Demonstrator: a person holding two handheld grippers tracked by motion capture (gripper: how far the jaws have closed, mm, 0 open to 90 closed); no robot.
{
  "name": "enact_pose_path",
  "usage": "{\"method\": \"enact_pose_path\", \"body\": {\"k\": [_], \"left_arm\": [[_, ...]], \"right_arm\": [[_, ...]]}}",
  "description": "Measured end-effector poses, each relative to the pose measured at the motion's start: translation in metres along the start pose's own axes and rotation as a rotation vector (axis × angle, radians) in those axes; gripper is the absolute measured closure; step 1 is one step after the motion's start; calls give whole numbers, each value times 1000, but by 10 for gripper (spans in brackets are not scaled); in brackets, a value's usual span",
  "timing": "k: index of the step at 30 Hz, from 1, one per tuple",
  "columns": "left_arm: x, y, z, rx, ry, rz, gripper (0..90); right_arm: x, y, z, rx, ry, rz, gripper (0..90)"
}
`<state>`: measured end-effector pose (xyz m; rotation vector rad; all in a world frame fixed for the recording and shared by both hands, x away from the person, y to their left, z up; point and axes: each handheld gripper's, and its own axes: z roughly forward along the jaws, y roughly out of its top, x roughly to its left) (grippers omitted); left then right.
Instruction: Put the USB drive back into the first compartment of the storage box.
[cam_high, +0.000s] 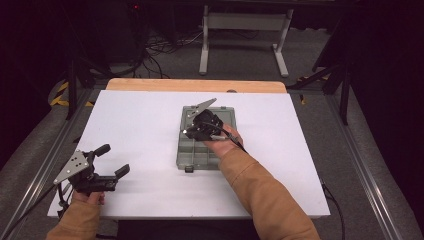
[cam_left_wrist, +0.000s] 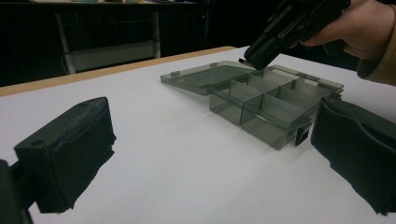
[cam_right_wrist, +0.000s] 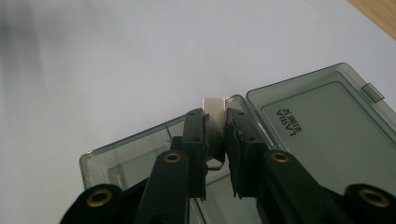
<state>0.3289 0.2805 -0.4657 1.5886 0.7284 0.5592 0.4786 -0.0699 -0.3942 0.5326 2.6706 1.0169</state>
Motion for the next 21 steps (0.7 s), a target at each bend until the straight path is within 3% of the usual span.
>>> {"method": "enact_pose_path", "body": {"k": [21], "left_arm": [[0, 0, -1, 1, -2, 1, 4]], "right_arm": [[-5, -3, 28, 43, -9, 10, 788]]}}
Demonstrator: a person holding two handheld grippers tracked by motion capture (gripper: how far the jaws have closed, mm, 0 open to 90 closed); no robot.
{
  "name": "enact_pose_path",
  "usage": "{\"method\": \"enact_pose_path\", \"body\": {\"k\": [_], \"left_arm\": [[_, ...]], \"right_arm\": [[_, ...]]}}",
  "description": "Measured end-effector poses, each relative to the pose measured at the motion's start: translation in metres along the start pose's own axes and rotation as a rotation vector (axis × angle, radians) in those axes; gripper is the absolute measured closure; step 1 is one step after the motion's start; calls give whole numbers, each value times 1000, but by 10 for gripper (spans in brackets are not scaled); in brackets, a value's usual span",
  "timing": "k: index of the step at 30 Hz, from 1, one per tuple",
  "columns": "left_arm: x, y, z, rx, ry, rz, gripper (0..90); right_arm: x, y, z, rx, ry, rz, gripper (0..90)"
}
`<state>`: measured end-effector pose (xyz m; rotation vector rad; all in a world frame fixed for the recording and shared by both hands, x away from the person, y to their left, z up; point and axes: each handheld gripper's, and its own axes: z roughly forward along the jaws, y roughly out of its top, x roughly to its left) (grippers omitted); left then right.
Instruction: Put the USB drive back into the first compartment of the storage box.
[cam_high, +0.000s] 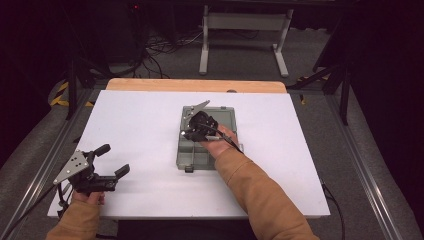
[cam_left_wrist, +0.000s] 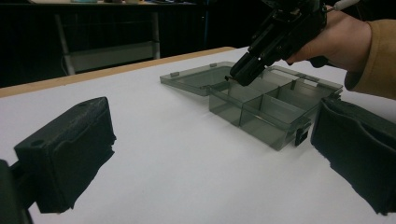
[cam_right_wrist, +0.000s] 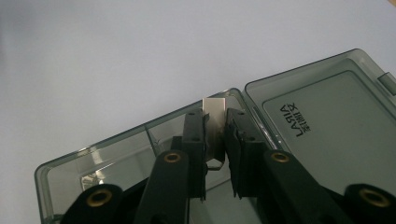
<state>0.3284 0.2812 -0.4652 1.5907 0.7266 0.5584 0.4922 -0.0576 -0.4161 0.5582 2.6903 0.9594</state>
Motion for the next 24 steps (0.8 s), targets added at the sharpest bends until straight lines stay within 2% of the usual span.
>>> {"method": "enact_pose_path", "body": {"k": [6, 24], "left_arm": [[0, 0, 0, 0, -1, 0, 4], [0, 0, 1, -1, -2, -2, 4]], "right_arm": [[-1, -1, 5, 20, 7, 11, 787], [0, -2, 13, 48, 16, -1, 786]]}}
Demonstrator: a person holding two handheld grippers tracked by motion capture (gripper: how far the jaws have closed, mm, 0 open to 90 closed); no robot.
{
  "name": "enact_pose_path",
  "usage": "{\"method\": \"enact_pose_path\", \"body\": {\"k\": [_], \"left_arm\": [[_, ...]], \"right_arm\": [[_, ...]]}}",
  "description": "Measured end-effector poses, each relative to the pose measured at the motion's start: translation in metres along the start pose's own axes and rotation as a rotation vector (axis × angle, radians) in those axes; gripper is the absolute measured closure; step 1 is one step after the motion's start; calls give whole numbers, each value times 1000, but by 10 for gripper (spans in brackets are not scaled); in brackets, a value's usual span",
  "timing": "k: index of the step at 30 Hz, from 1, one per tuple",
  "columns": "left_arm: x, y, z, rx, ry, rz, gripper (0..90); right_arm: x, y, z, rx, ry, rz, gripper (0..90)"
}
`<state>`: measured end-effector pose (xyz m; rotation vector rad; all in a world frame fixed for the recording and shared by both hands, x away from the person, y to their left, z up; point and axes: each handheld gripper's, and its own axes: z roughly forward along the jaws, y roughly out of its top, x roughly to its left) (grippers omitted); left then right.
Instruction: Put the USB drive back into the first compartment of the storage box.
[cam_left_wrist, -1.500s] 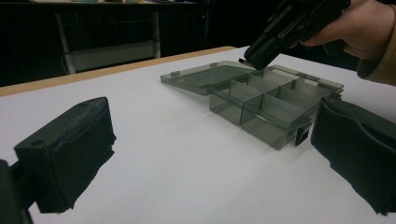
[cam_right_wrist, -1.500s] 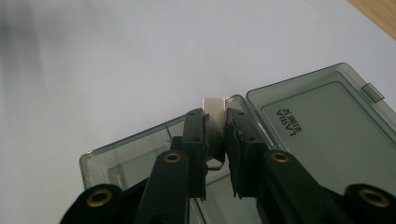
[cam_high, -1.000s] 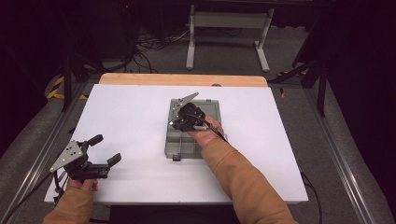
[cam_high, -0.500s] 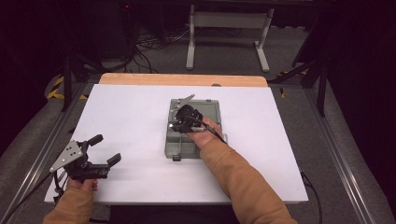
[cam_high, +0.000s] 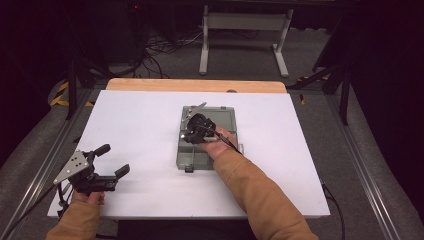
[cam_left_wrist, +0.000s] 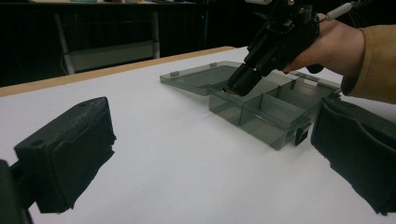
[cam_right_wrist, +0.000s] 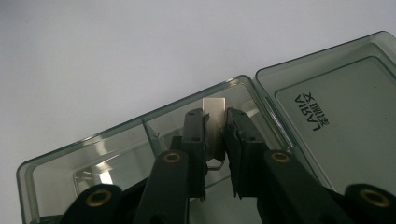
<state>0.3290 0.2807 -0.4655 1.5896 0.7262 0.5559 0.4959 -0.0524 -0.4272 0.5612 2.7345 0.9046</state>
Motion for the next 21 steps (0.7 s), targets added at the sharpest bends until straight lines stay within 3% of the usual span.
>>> {"method": "enact_pose_path", "body": {"k": [21], "left_arm": [[0, 0, 0, 0, -2, 0, 3]], "right_arm": [[1, -1, 5, 28, 18, 5, 789]]}}
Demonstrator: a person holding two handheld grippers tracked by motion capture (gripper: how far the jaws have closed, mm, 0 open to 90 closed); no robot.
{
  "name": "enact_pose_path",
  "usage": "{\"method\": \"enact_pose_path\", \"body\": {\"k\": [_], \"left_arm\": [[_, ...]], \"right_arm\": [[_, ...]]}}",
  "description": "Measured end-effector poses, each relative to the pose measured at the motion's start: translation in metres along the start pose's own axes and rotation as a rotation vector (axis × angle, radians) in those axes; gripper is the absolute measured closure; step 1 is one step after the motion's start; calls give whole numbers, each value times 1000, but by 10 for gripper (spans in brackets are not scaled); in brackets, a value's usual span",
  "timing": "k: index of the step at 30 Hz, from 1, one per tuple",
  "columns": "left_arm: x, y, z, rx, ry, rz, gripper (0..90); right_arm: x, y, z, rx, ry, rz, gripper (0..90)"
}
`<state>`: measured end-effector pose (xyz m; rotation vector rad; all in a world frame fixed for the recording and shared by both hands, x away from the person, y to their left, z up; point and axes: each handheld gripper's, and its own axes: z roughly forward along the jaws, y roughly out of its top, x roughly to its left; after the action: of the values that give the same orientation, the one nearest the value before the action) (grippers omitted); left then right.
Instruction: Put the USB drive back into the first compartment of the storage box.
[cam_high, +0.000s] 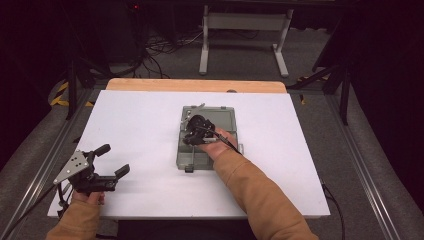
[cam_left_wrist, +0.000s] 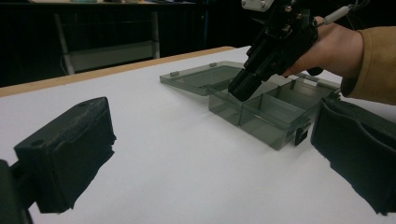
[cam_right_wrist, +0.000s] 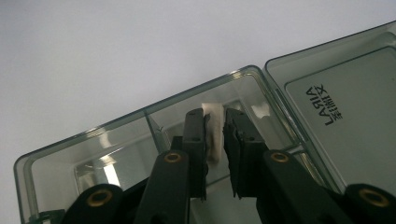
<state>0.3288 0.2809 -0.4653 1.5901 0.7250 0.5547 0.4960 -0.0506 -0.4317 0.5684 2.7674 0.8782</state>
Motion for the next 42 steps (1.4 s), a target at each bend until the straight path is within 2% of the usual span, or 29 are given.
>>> {"method": "enact_pose_path", "body": {"k": [6, 10, 18, 22, 23, 26, 32, 38, 42], "left_arm": [[0, 0, 0, 0, 0, 0, 3], [0, 0, 0, -1, 0, 0, 4], [0, 0, 1, 4, 1, 1, 4], [0, 0, 1, 3, 1, 2, 3], [0, 0, 1, 3, 0, 2, 3], [0, 0, 1, 3, 0, 3, 3], [0, 1, 1, 3, -2, 2, 4], [0, 0, 2, 0, -1, 0, 3], [0, 0, 2, 1, 0, 0, 3]], "right_arm": [[0, 0, -3, -12, -5, -5, 751], [1, 1, -10, -41, -8, -14, 678], [5, 1, -33, -114, -31, -43, 480], [7, 0, -48, -162, -34, -41, 365], [7, 0, -48, -162, -34, -41, 365], [10, -2, -62, -187, -38, -46, 270], [17, -8, -76, -219, -52, -55, 199], [26, -18, -98, -280, -71, -60, 120], [34, -24, -111, -310, -81, -82, 95]]}}
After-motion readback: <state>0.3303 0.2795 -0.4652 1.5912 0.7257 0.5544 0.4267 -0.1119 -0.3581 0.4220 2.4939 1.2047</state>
